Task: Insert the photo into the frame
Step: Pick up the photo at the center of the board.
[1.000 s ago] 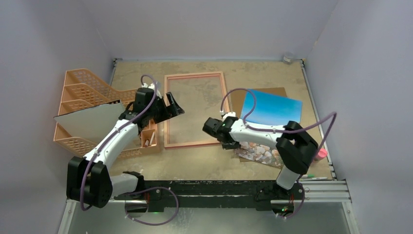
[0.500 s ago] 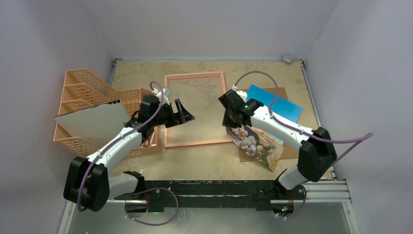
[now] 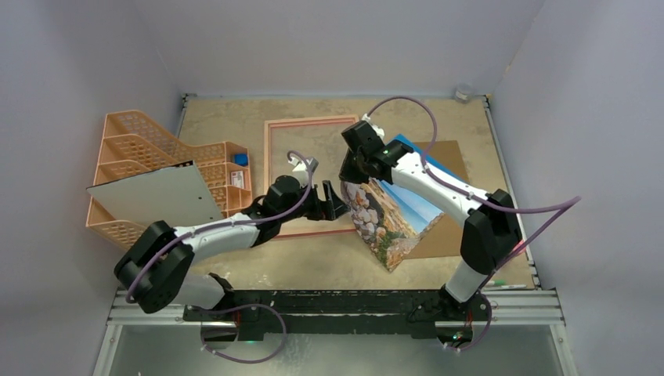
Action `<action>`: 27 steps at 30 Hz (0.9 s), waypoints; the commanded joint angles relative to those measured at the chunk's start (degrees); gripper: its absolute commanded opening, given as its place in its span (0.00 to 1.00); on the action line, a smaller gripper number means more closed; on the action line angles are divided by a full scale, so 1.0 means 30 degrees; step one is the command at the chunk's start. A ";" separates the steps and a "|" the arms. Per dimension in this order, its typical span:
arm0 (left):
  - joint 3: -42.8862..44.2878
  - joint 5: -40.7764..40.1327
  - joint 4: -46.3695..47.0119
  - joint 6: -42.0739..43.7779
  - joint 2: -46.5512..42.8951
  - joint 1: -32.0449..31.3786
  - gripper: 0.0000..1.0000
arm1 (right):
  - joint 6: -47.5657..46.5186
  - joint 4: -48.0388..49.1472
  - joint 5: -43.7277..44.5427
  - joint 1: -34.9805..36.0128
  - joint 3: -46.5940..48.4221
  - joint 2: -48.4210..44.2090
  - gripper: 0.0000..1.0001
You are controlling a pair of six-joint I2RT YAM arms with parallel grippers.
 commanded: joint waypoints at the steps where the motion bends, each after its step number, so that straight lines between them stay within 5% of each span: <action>1: 0.1279 -0.2566 0.2274 0.0218 0.1234 -0.0742 0.83 | 0.0935 0.0646 -0.0904 -0.0175 0.0591 -0.0231 0.00; 11: 0.2464 -0.3350 0.2416 -0.1816 0.2521 -0.1475 0.67 | 0.2521 0.1925 -0.2932 -0.0995 -0.0222 -0.1169 0.00; 20: 0.2755 -0.5341 0.1360 -0.2148 0.2980 -0.2194 0.26 | 0.3155 0.2625 -0.3909 -0.1870 -0.0973 -0.1590 0.01; 25: 0.2792 -0.5592 0.1145 -0.1289 0.2631 -0.2198 0.00 | 0.2786 0.2267 -0.3526 -0.2520 -0.1258 -0.2293 0.43; 27: 0.2943 -0.5648 0.0801 -0.0679 0.2439 -0.2201 0.00 | 0.2547 0.1979 -0.3277 -0.2970 -0.1341 -0.2769 0.55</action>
